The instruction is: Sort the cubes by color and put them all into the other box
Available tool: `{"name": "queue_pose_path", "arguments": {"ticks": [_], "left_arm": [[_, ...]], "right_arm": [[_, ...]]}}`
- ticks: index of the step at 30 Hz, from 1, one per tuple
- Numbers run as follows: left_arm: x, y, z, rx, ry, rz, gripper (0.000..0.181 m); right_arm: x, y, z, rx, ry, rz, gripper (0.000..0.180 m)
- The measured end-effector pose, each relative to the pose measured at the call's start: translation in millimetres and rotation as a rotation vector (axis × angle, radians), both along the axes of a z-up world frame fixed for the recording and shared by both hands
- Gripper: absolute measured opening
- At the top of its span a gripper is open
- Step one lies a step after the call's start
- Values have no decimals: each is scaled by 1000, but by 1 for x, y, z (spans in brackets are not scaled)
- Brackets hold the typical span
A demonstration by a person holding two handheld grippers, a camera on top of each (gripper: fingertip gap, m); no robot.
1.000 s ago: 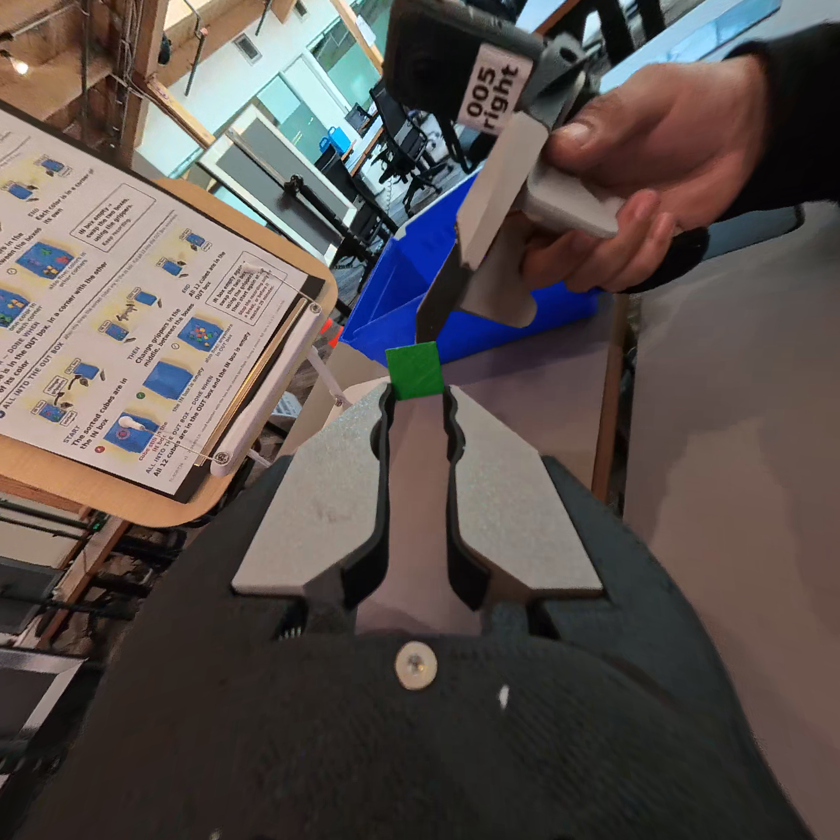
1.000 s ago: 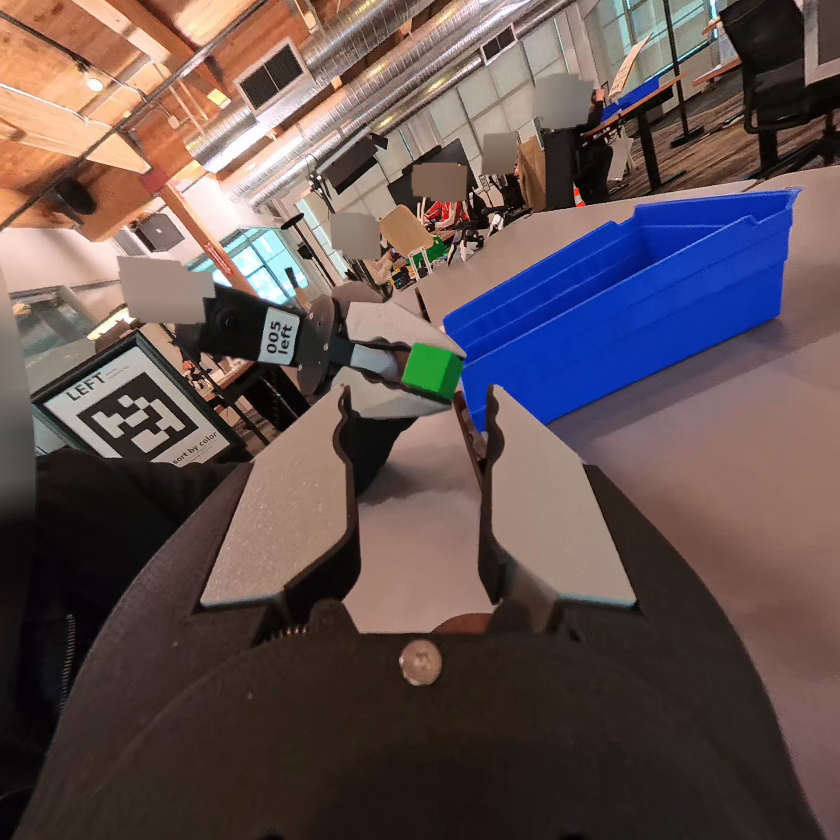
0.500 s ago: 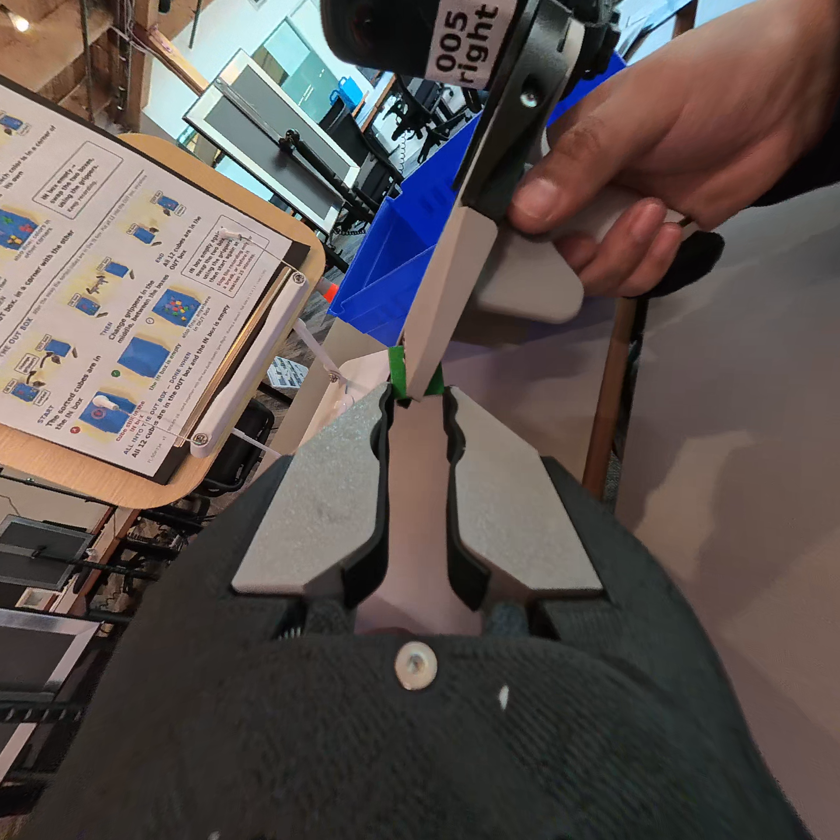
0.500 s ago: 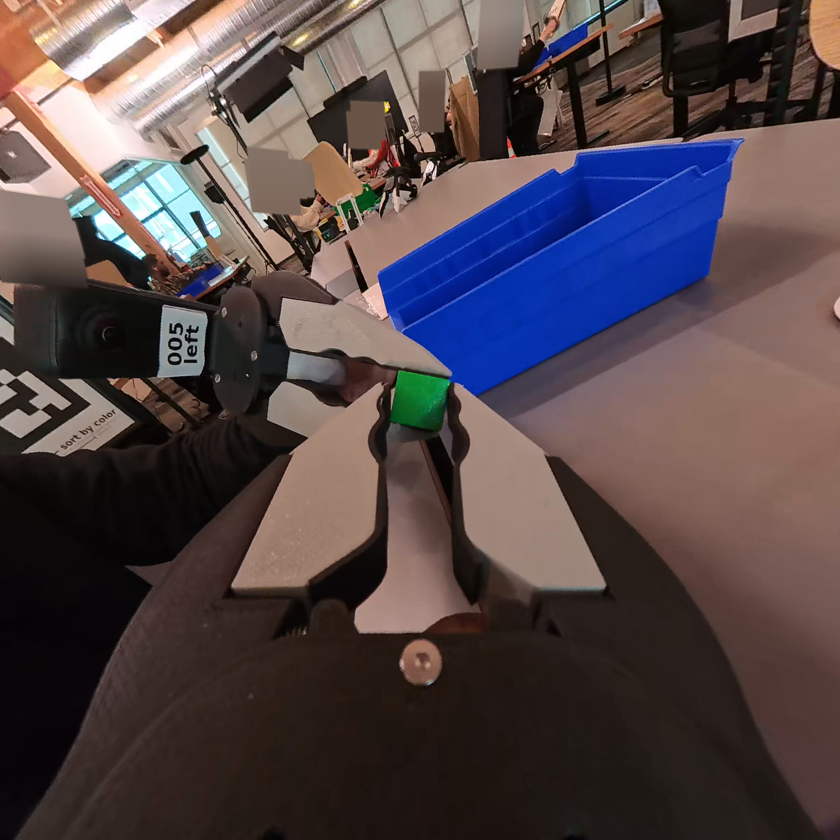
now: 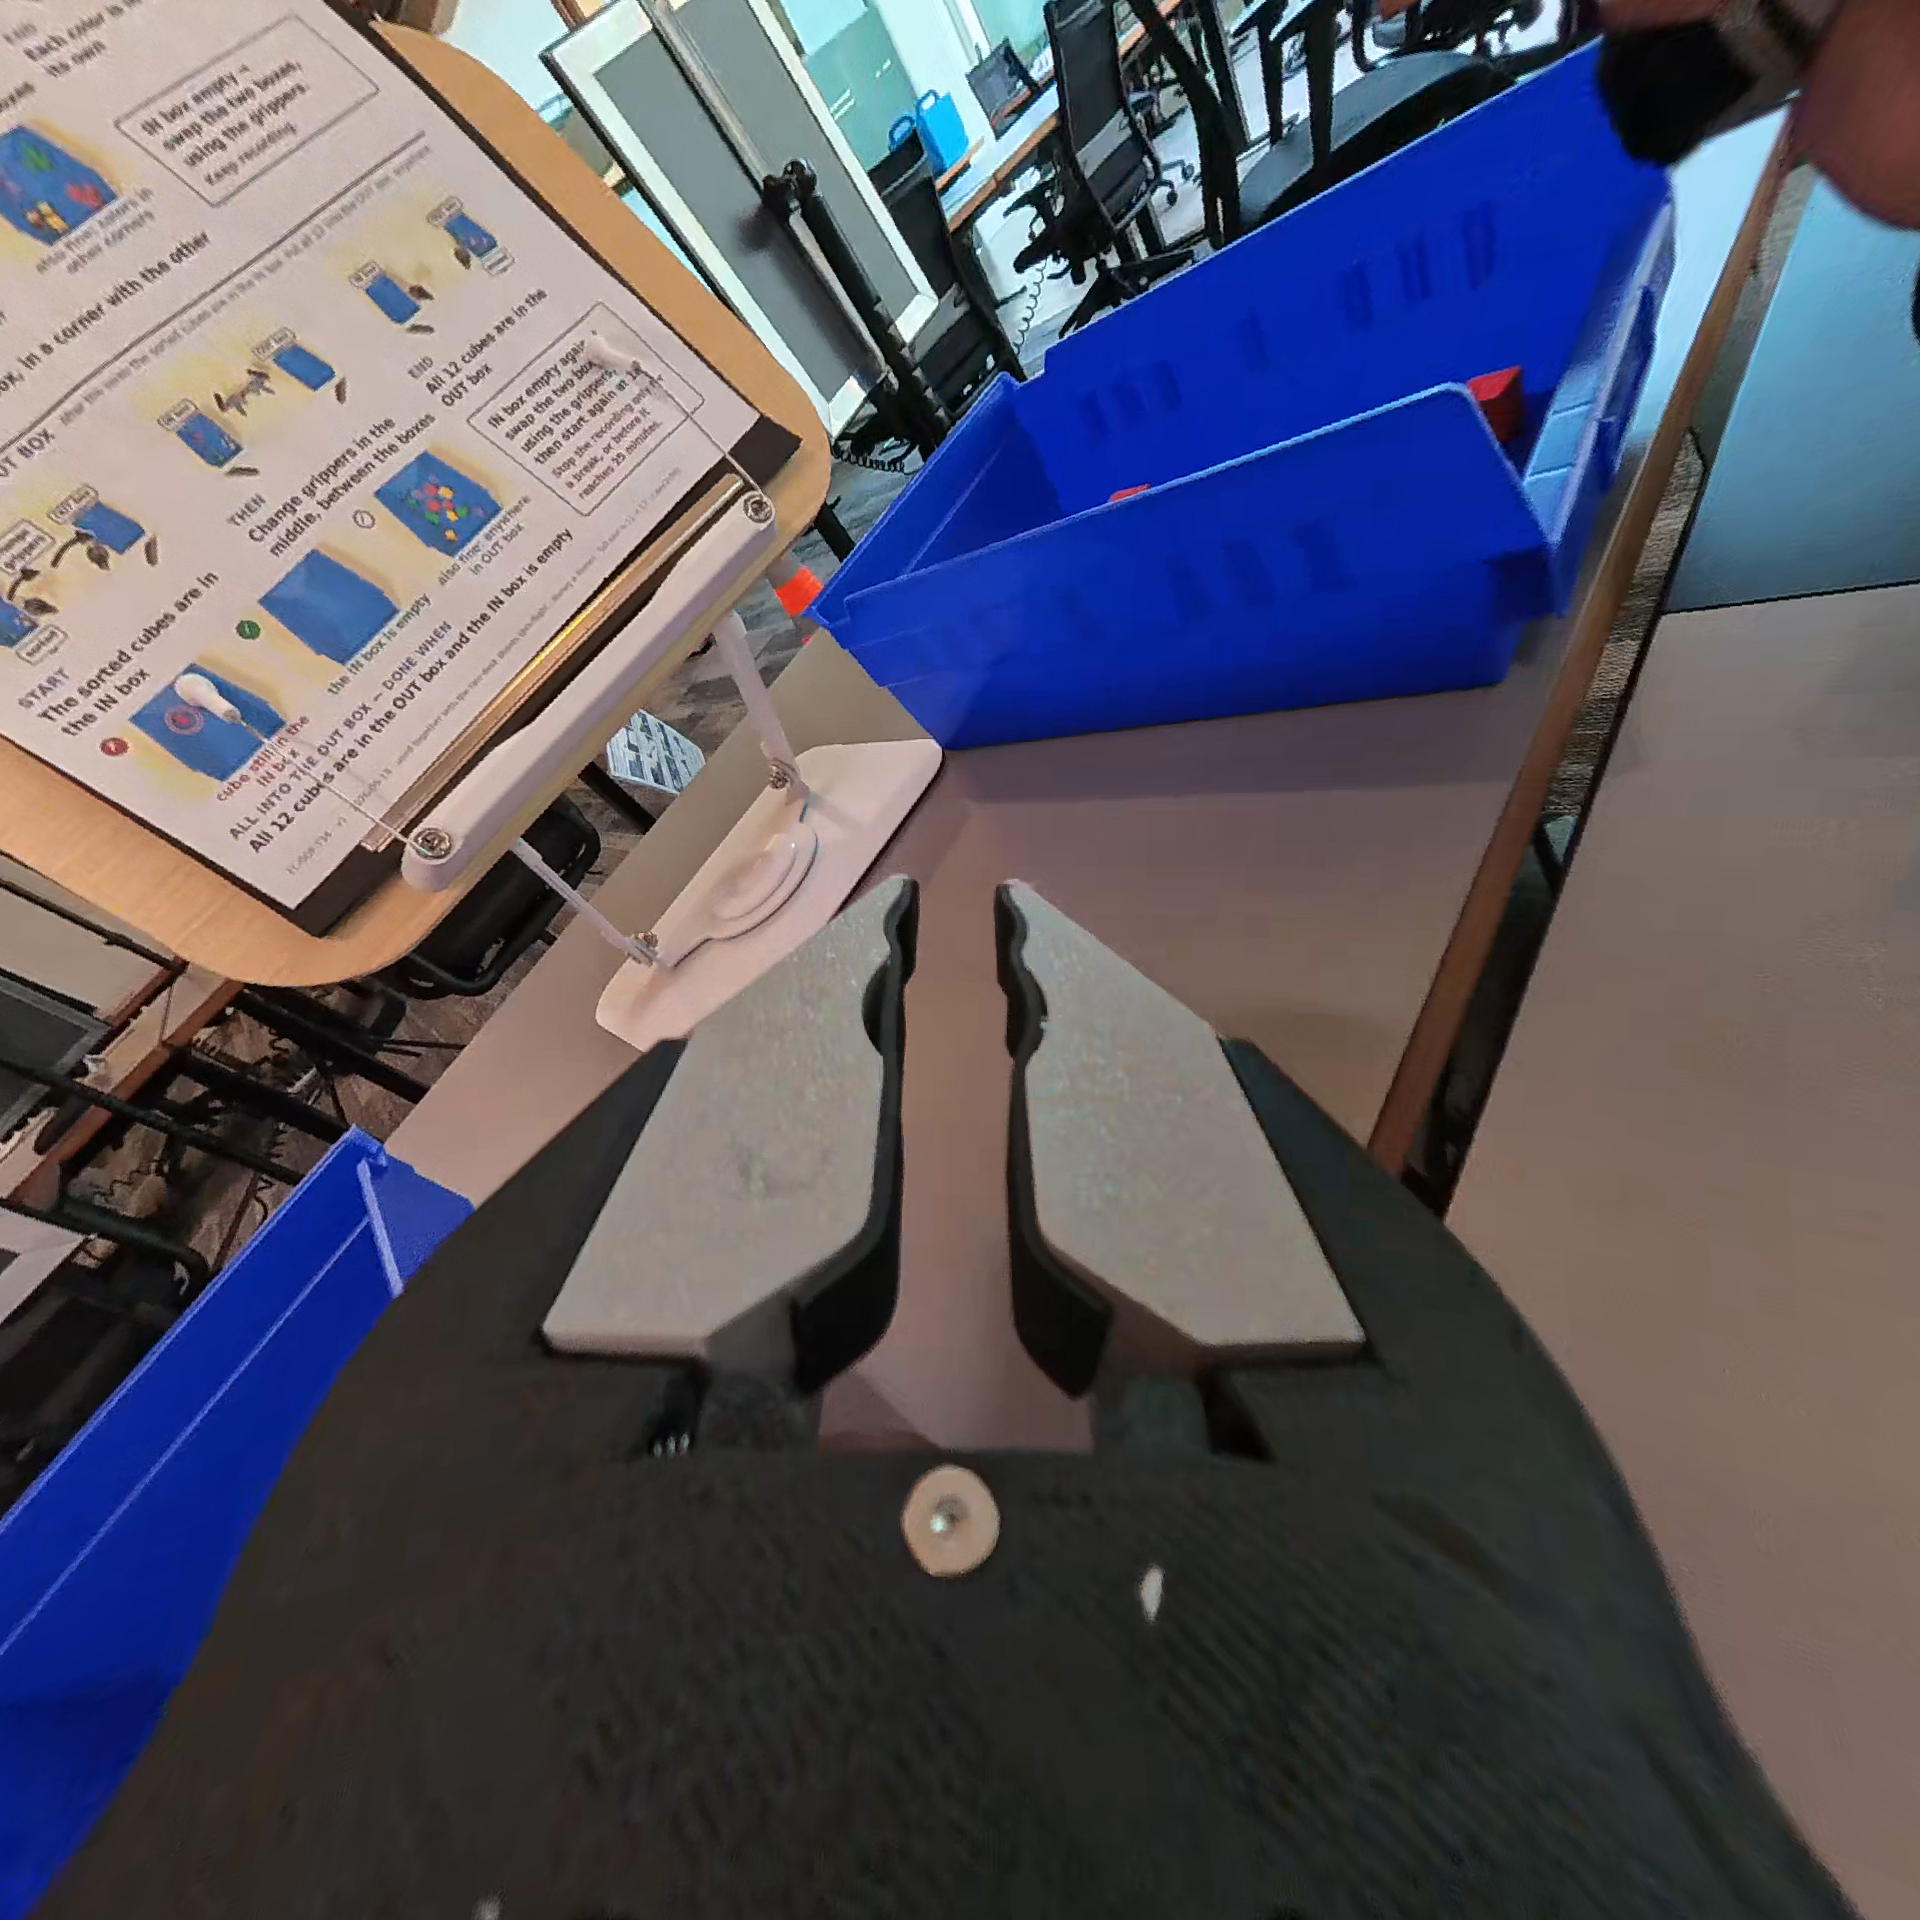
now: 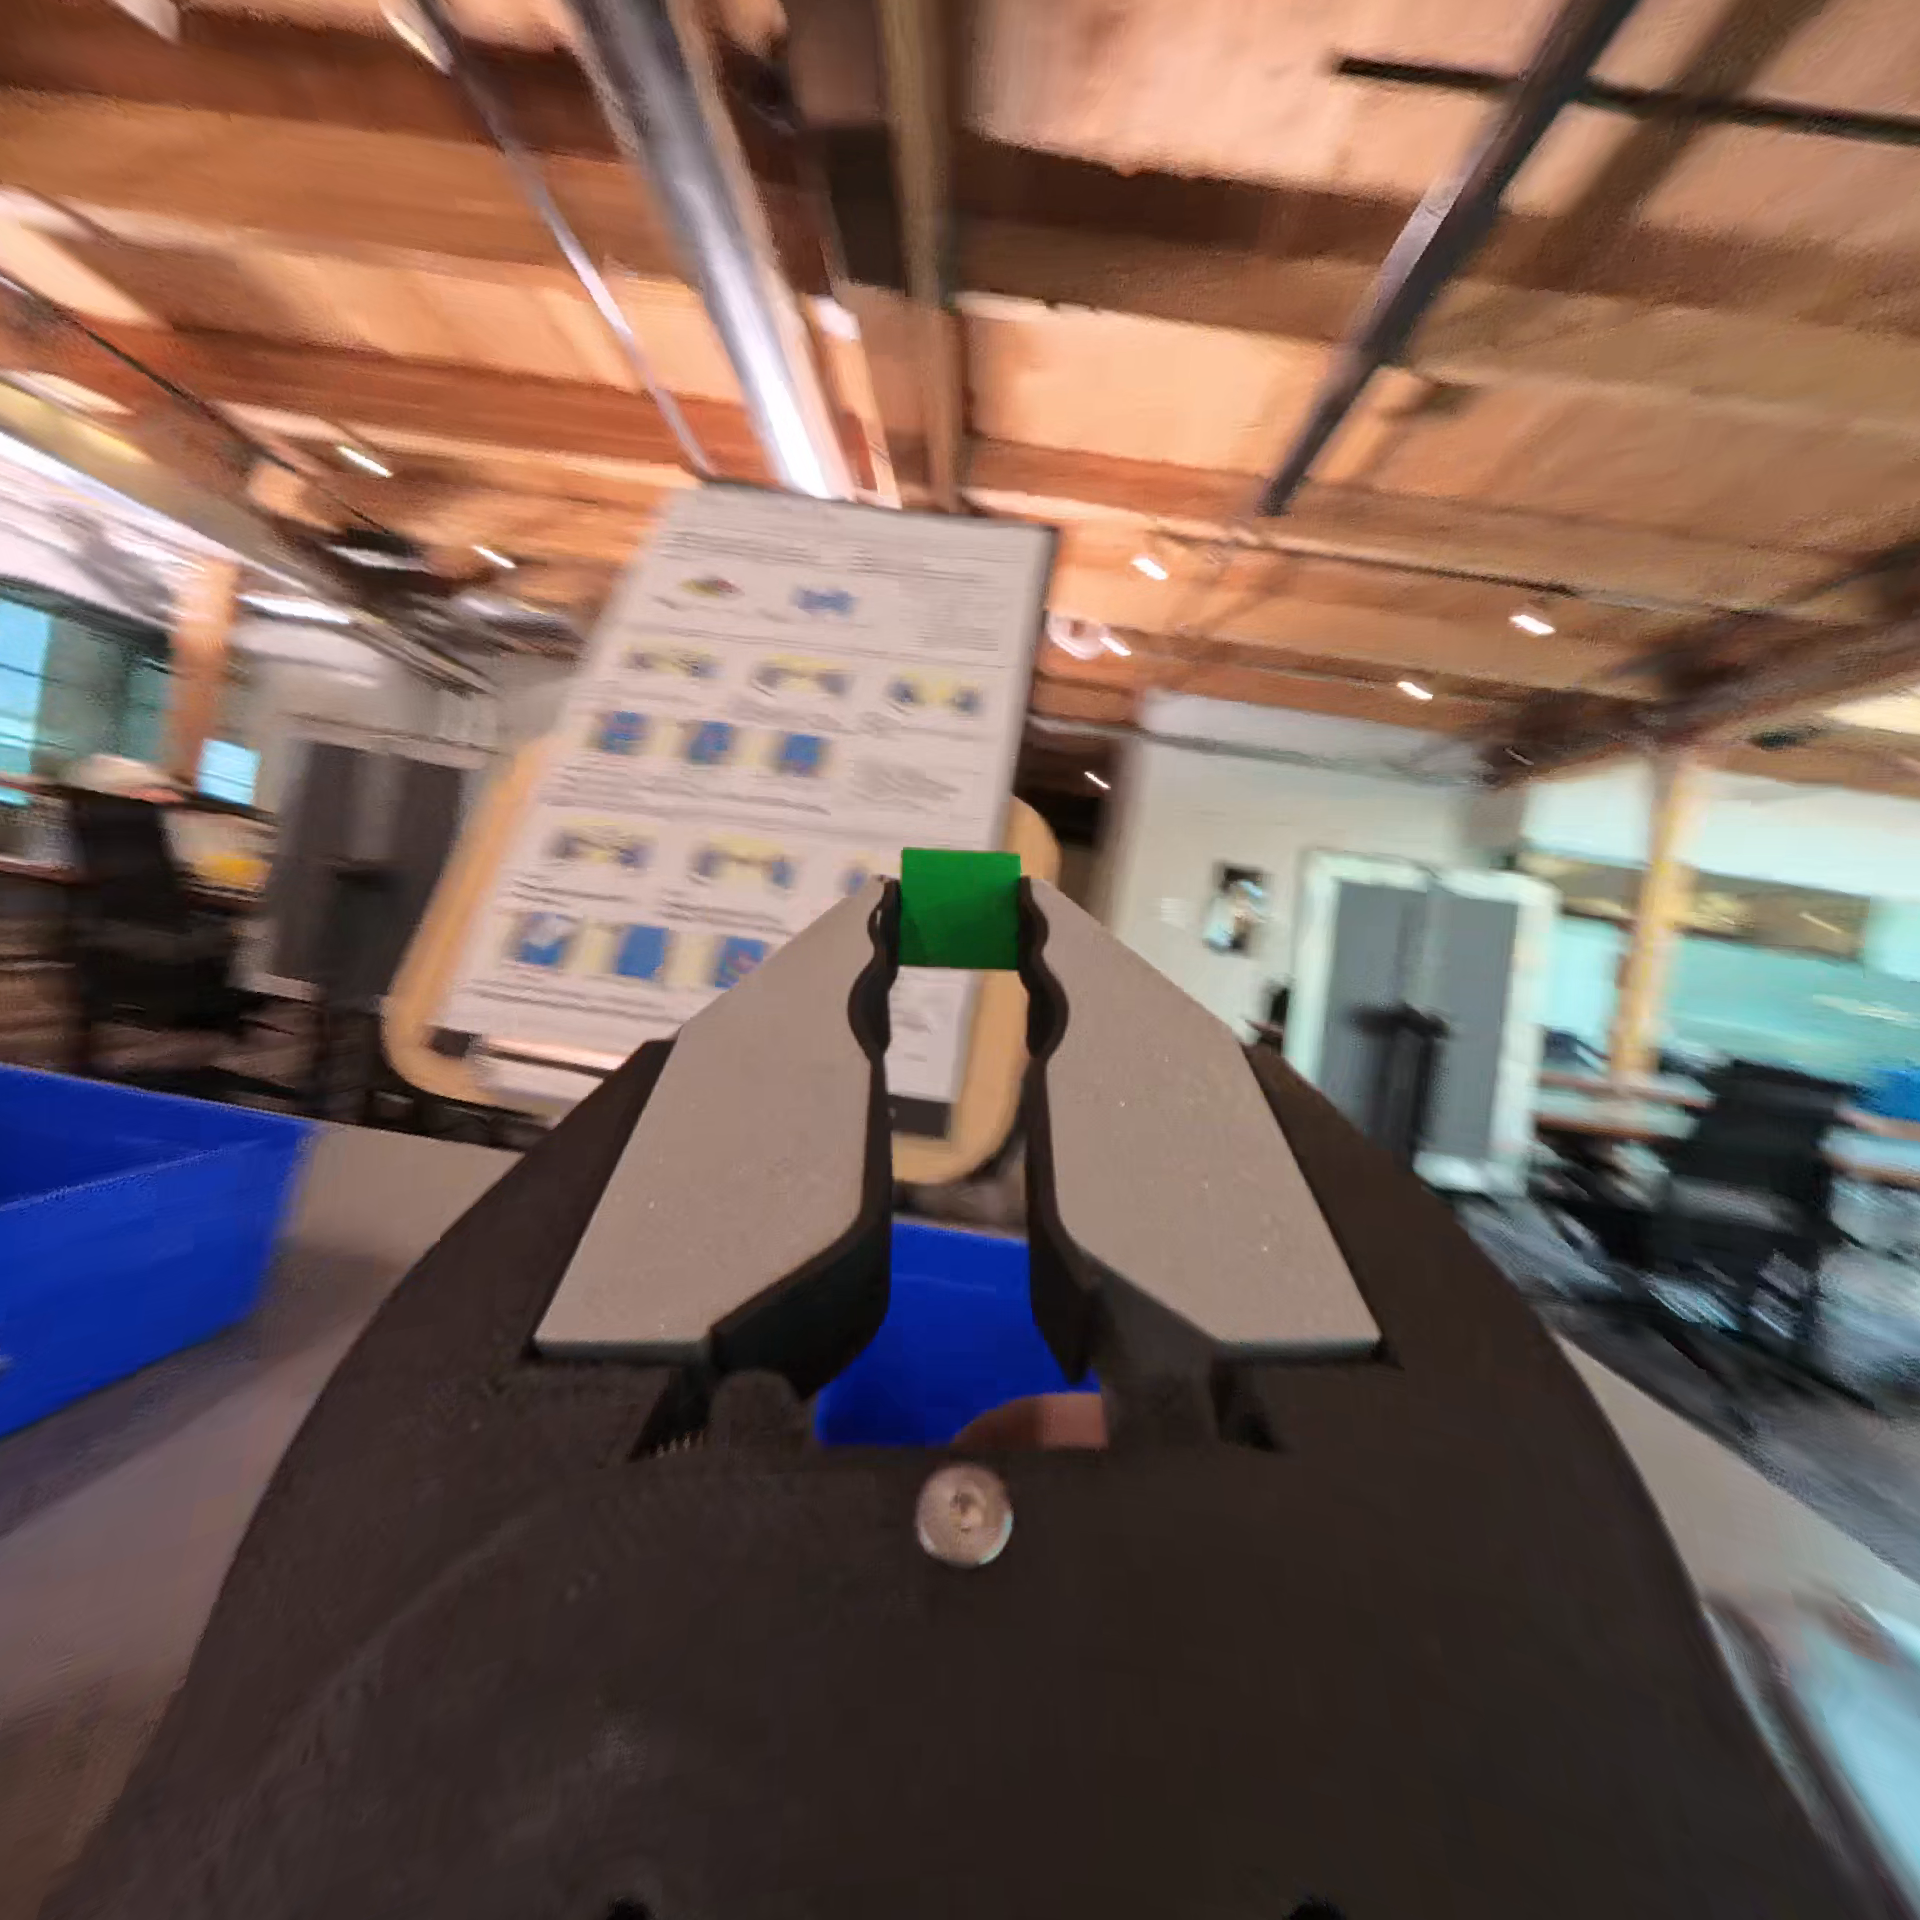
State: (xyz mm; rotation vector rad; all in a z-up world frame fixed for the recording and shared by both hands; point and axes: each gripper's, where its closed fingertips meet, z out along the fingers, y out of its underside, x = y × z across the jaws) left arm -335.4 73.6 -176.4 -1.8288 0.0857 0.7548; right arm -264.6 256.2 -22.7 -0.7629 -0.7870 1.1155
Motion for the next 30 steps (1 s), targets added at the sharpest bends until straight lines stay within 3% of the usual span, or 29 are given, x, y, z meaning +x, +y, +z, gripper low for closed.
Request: {"name": "queue_pose_path", "arguments": {"ticks": [2,3,5,6,10,12,16,21,24,28,30], "left_arm": [[0,0,0,-3,12,3,12],[0,0,0,-3,18,3,13],[0,0,1,-1,14,2,14],[0,-1,2,4,12,2,14],[0,-4,9,37,19,5,16],[0,-7,15,58,38,13,13],[-14,-27,42,205,20,109,1],[-75,-97,67,374,-38,418,0],[-117,-134,37,277,-156,592,0],[-117,-120,-24,46,-441,488,0],[-112,-114,-33,15,-472,482,0]], "right_arm": [[-25,41,-30,-80,-209,-140,19],[-45,58,-59,-128,-375,-166,30],[-68,82,-111,-254,-658,-176,95],[-68,87,-112,-303,-658,-166,93],[-29,88,-50,-291,-247,-146,70],[-16,82,-34,-275,-144,-120,61],[-32,65,-43,-281,-207,-28,52],[-47,39,-51,-230,-274,30,52],[-51,31,-53,-203,-294,38,52],[-53,27,-55,-211,-305,64,51],[-54,27,-56,-217,-307,75,51]]}}
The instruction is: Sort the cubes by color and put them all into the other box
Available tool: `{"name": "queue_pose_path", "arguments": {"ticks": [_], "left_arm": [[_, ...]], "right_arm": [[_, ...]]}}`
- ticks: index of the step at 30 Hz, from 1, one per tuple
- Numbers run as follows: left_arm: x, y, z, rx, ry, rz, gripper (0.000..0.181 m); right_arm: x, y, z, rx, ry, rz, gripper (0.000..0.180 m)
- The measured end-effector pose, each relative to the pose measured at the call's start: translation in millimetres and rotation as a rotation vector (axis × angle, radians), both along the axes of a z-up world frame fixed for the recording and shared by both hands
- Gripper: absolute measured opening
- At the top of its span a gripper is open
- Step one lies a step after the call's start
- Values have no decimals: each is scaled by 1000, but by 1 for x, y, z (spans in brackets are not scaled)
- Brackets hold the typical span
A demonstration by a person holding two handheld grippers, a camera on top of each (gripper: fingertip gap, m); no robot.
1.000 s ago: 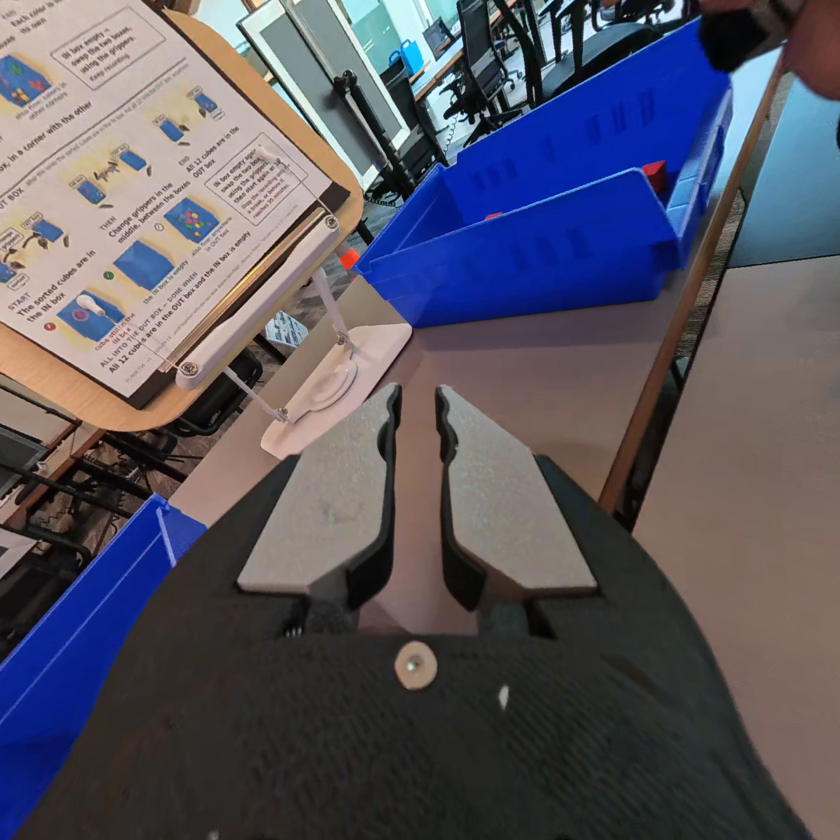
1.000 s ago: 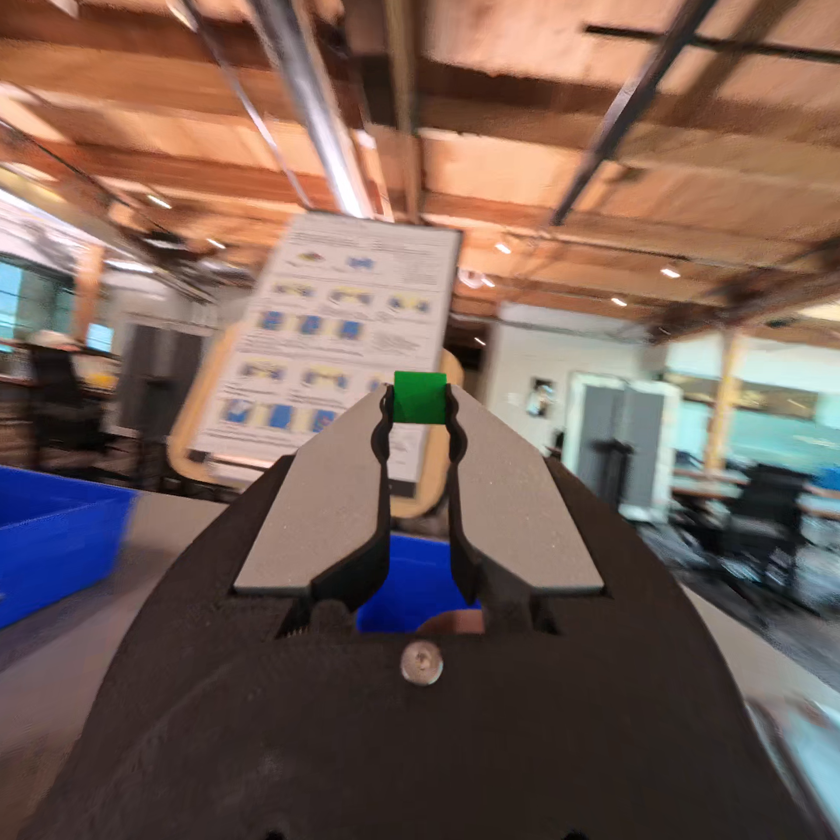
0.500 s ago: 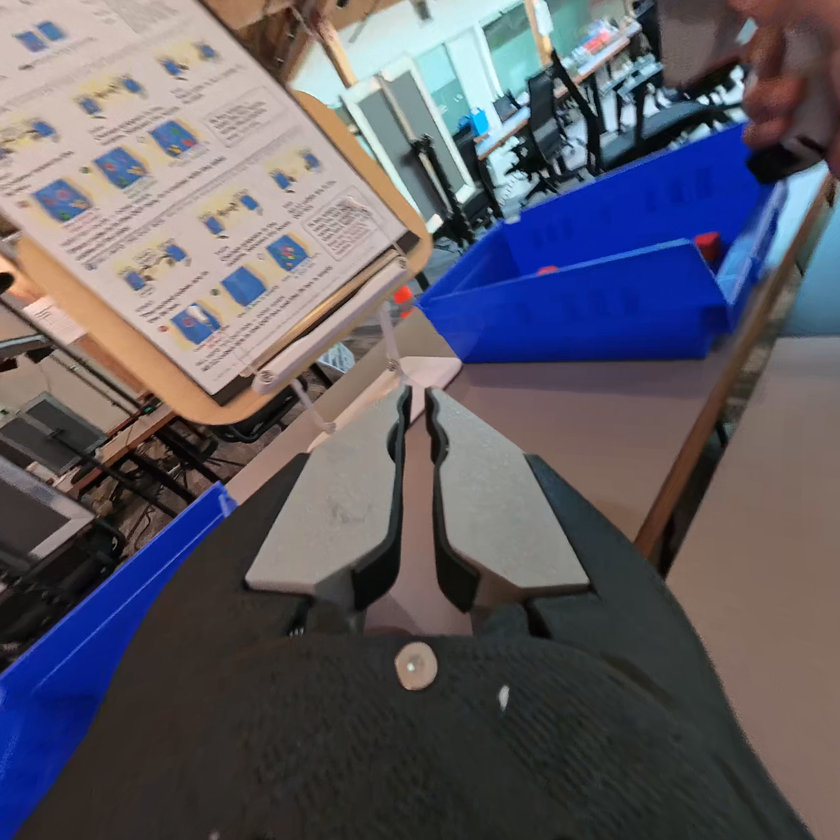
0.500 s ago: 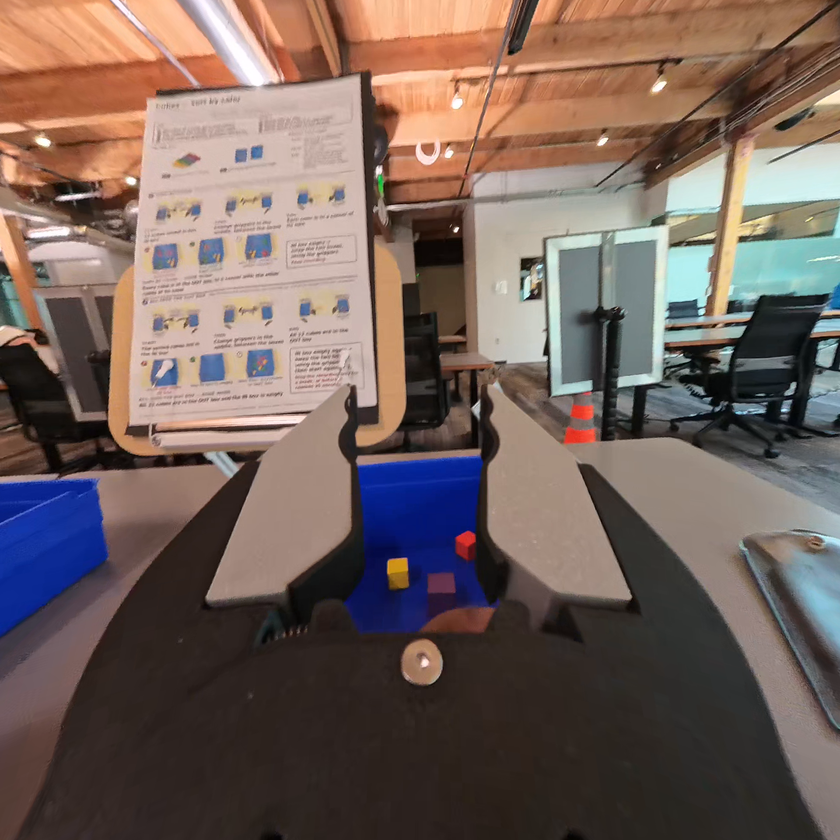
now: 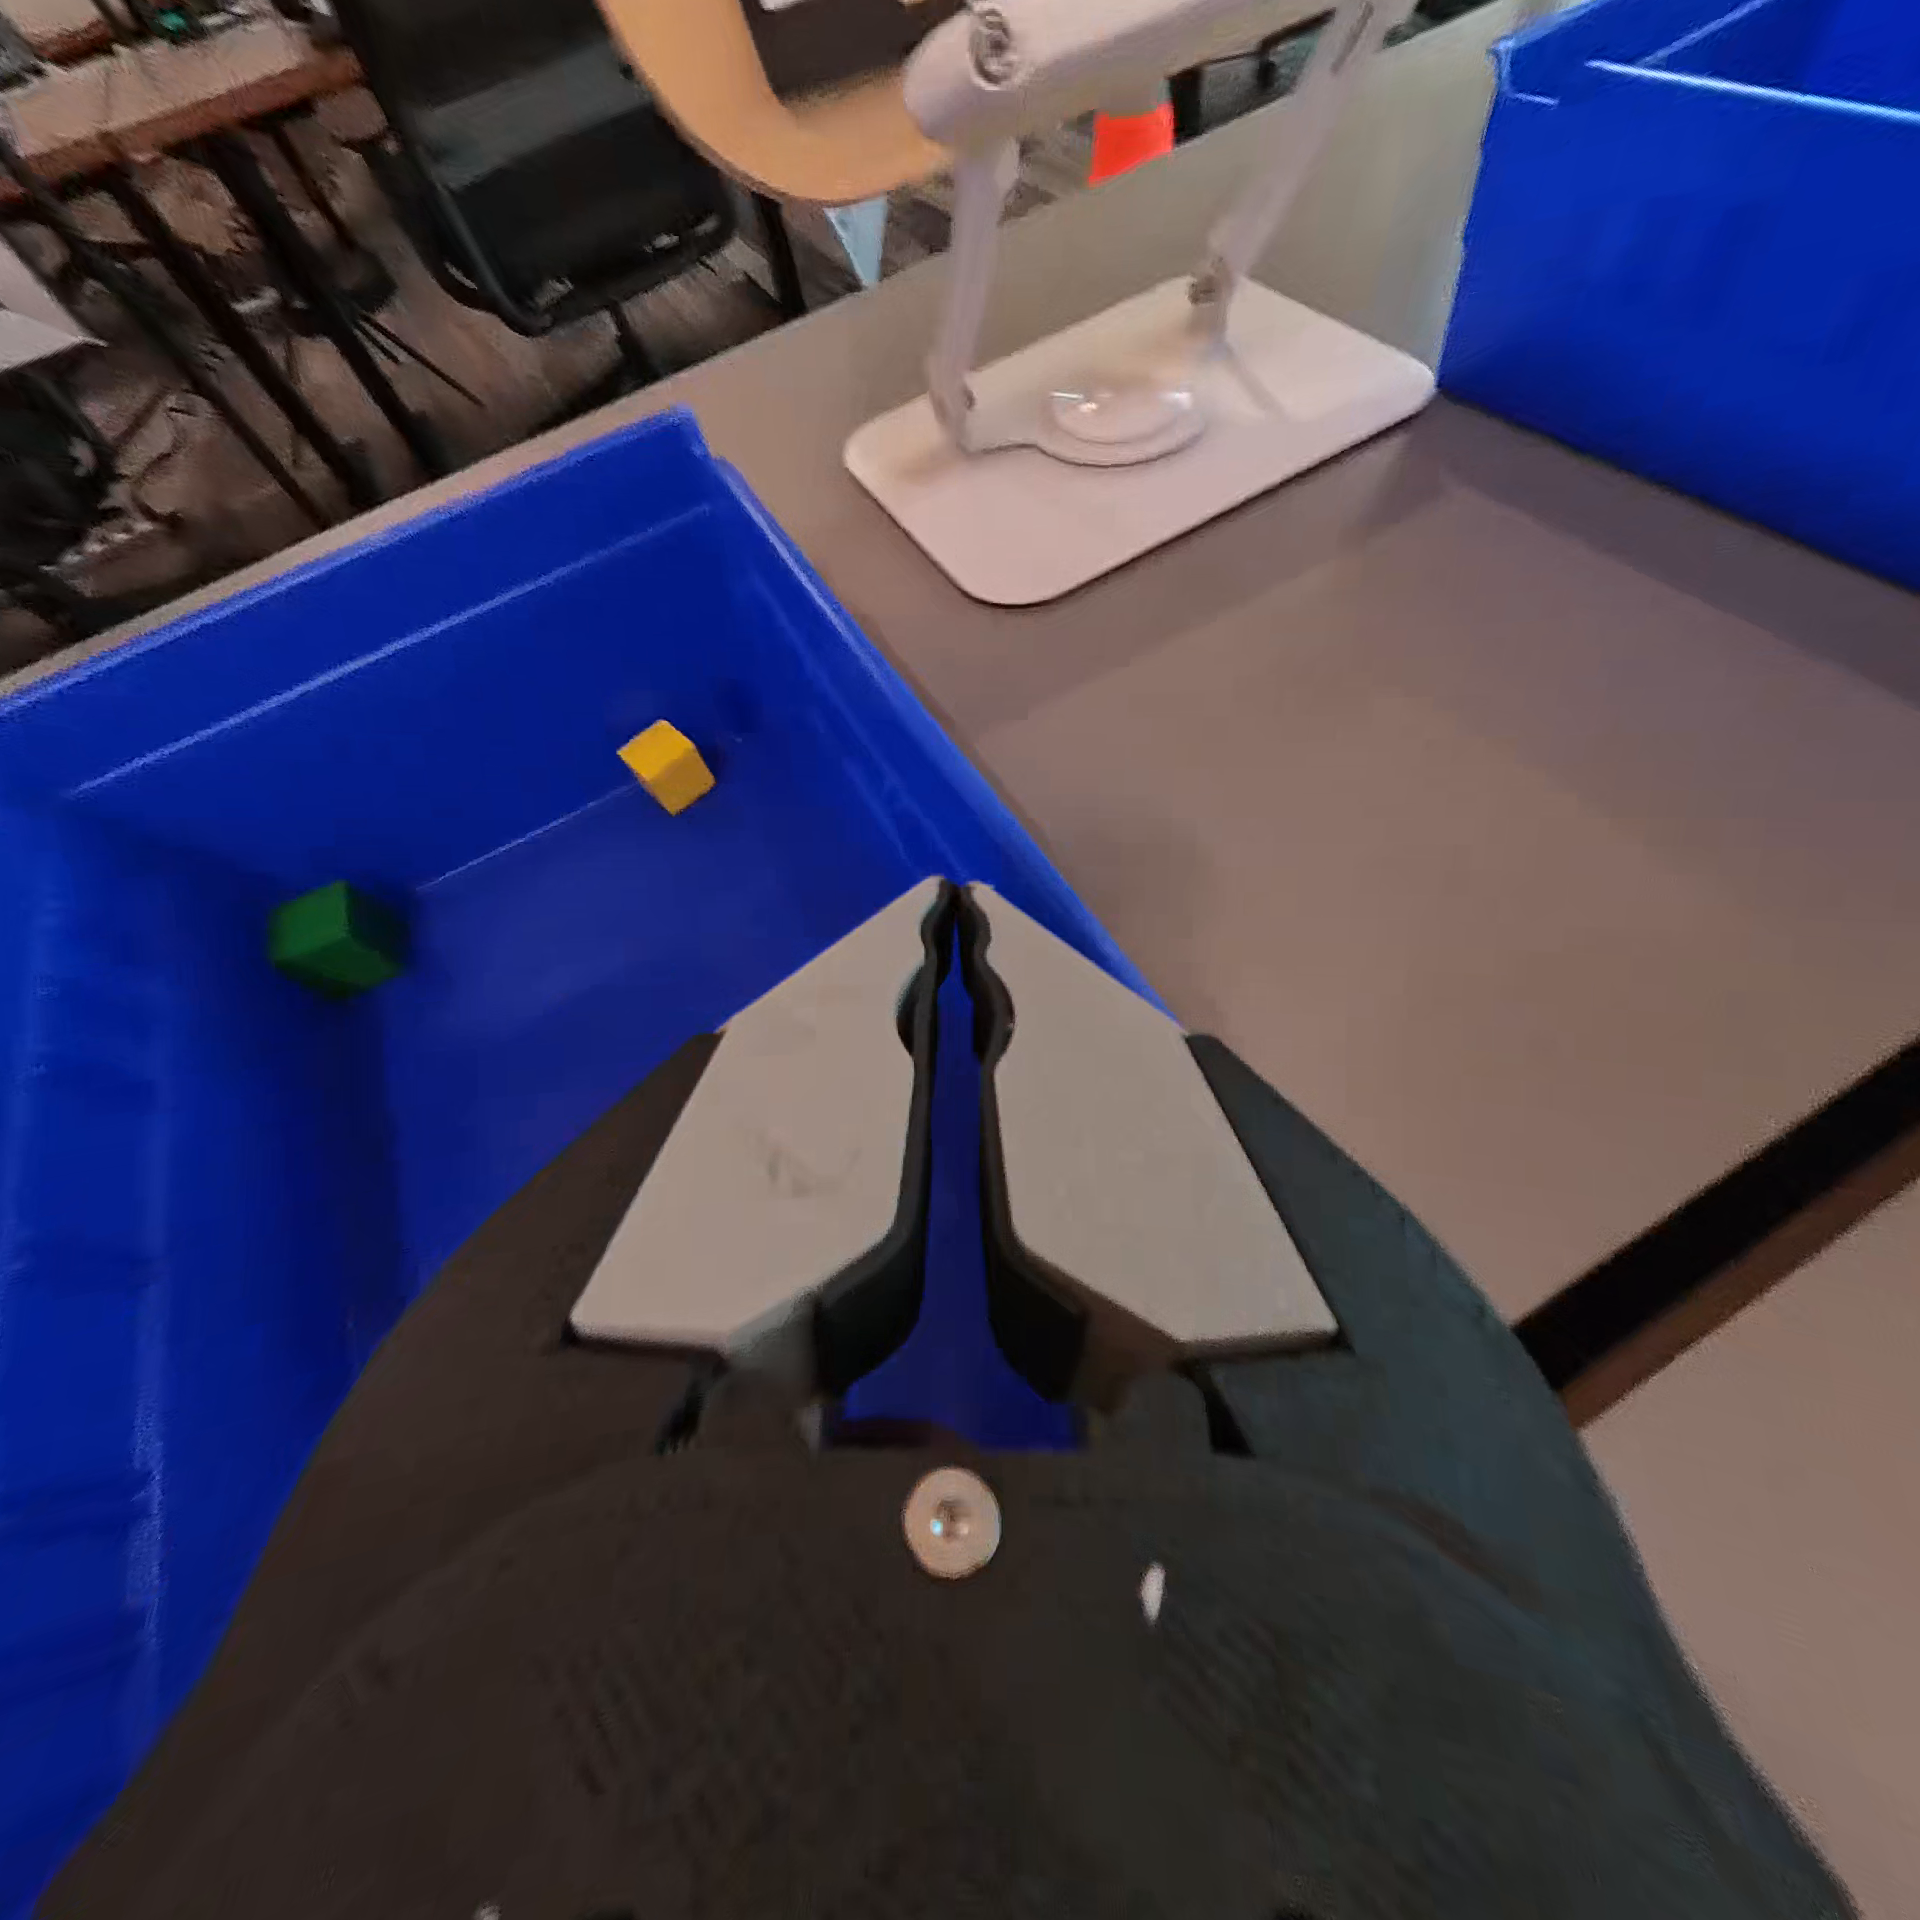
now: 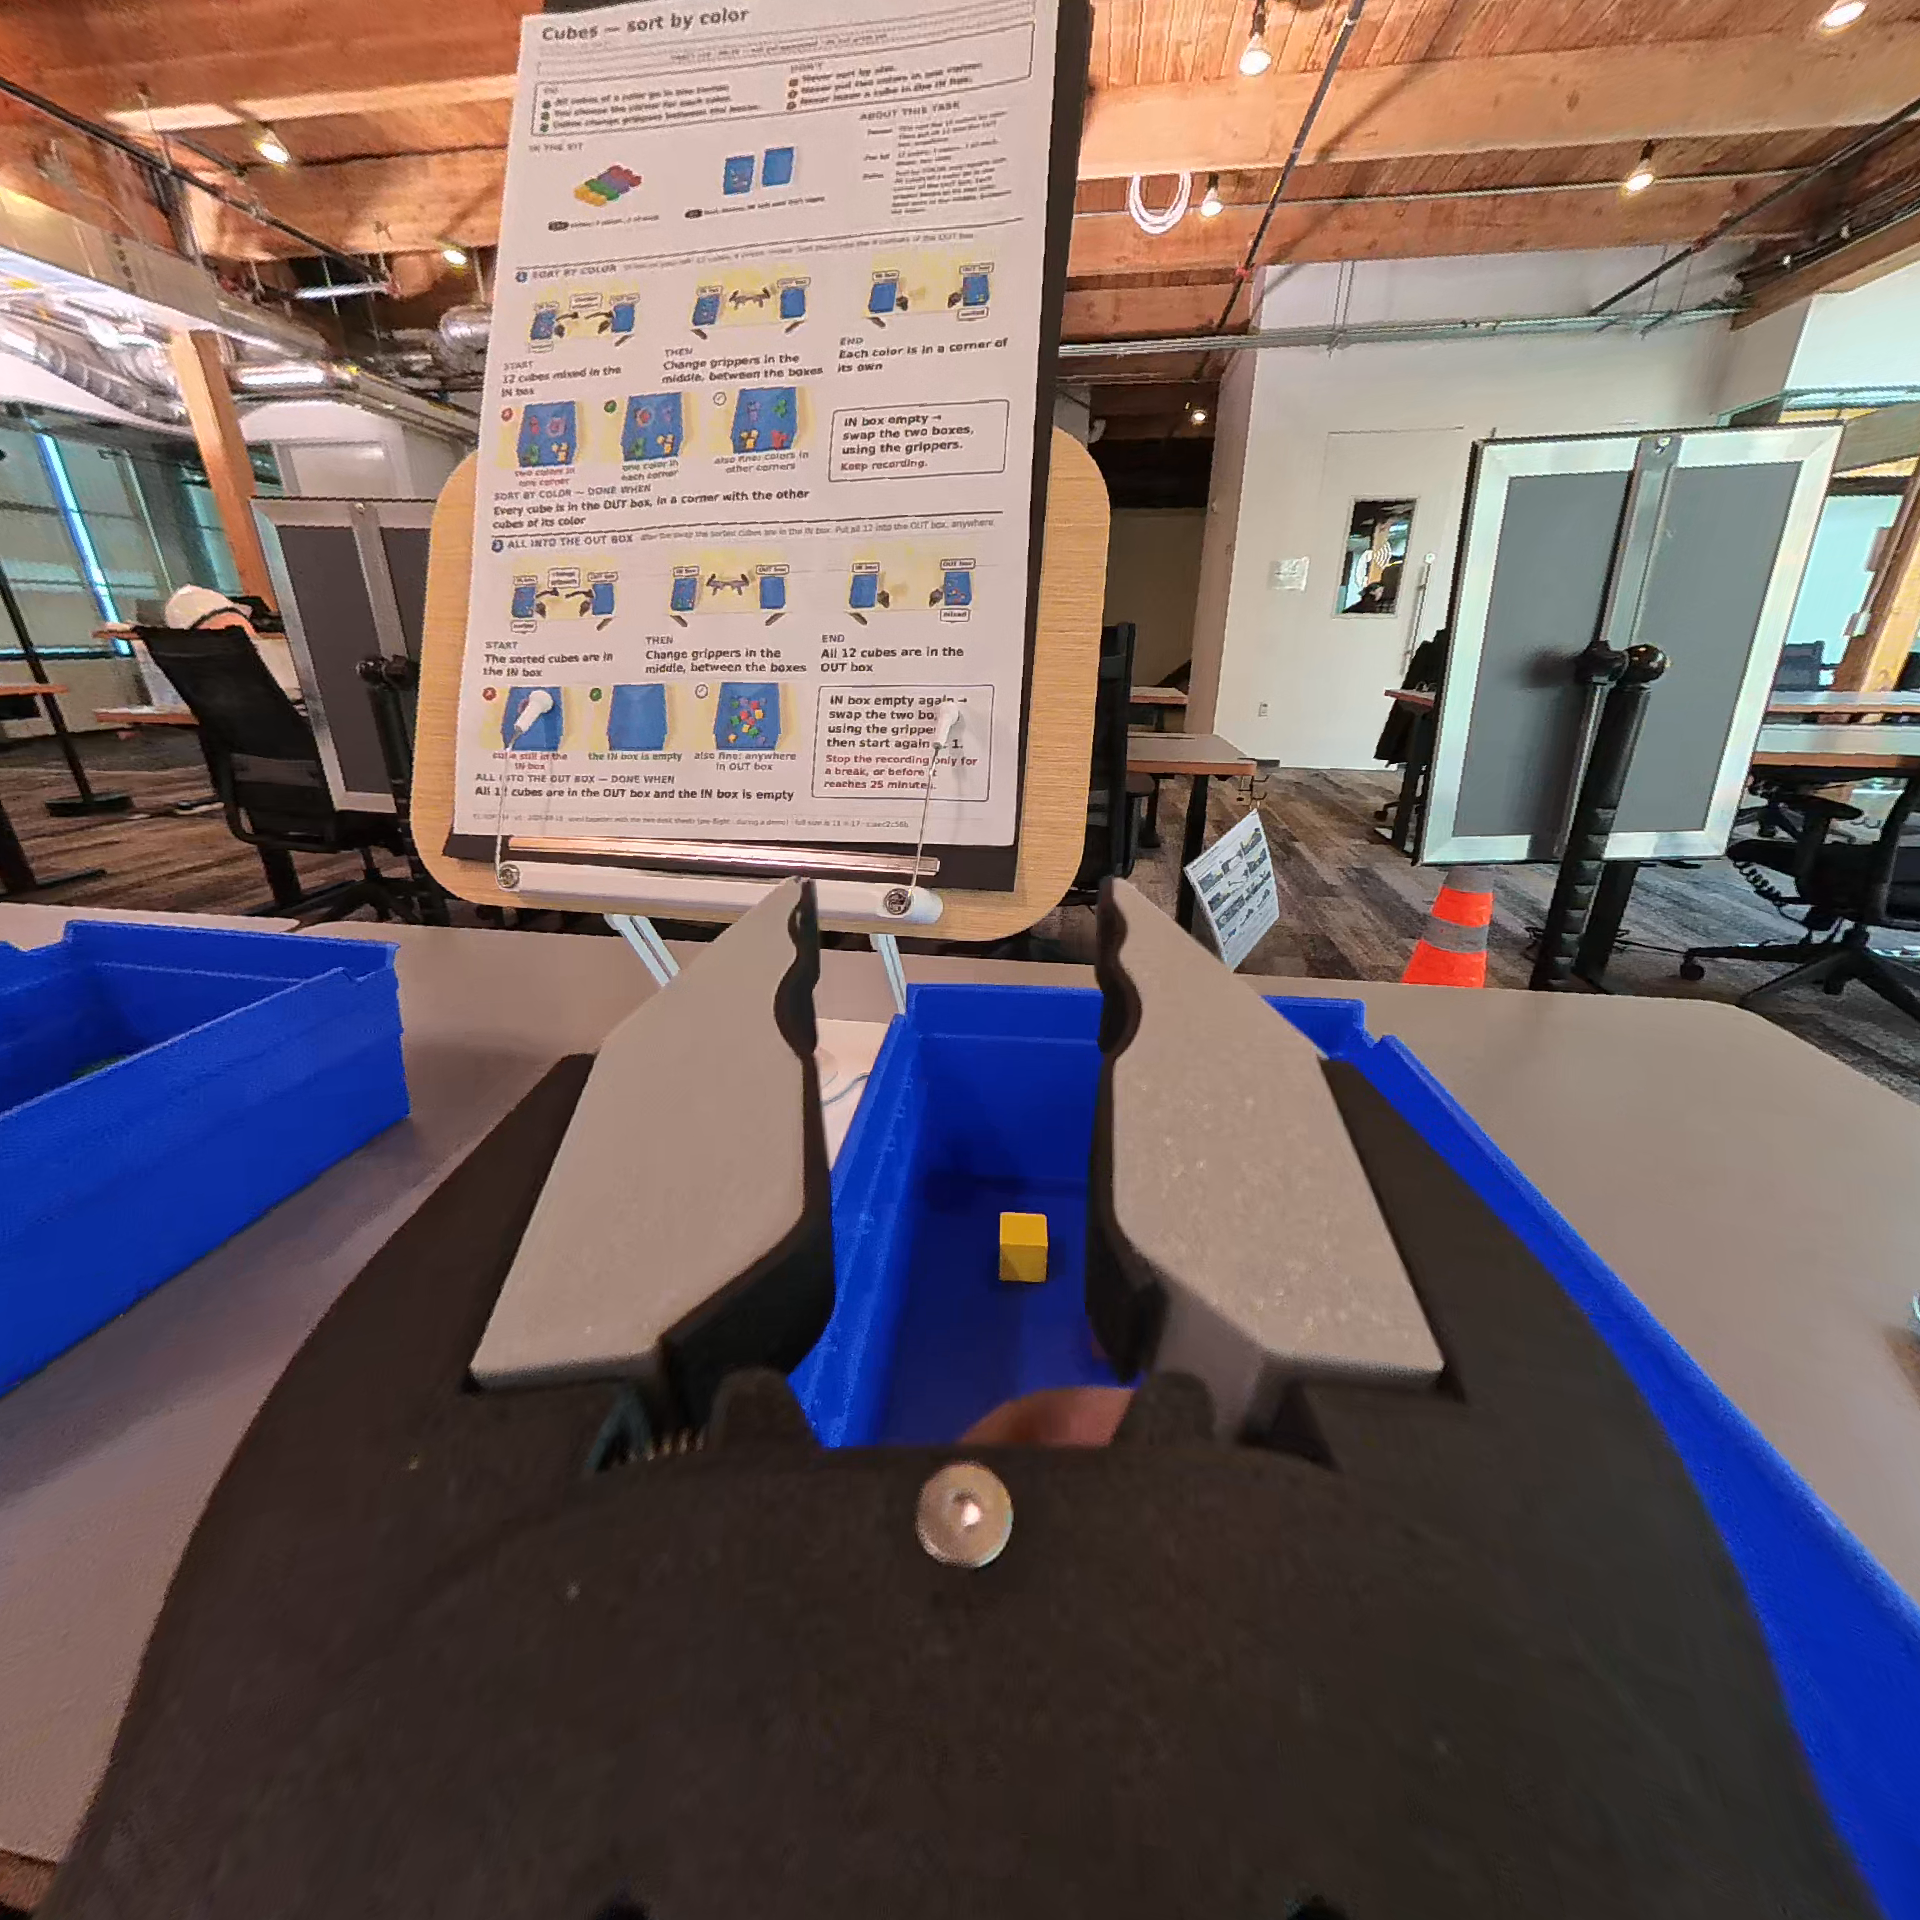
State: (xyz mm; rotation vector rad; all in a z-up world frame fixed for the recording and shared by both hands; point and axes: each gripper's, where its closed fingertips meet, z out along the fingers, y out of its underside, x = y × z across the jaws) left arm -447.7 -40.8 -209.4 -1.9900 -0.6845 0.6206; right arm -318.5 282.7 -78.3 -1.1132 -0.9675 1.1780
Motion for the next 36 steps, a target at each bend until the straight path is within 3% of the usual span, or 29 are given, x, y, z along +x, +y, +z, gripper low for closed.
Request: {"name": "queue_pose_path", "arguments": {"ticks": [4,8,11,14,18,23,26,33,36], "left_arm": [[17,15,11,138,-78,-89,0],[-14,-17,40,139,73,68,0],[-45,-27,41,12,41,107,6],[-80,-21,19,-138,-83,91,39],[-113,-1,-32,-239,-344,51,49],[-162,-4,-67,-315,-363,151,46],[-167,5,-83,-291,-441,152,34],[-169,12,-81,-244,-451,145,27],[-154,17,-56,-152,-420,95,27]], "right_arm": [[-3,-2,-3,5,-11,2,51],[-6,-8,-5,19,-21,13,50],[-9,-17,-6,39,-29,29,50],[-11,-29,-7,75,-36,45,50],[-12,-37,-8,116,-35,51,49],[-13,-42,-9,97,-37,86,48],[-12,-44,-7,92,-31,99,48],[-12,-55,-9,90,-38,148,47],[-18,-71,-18,93,-85,225,47]]}}
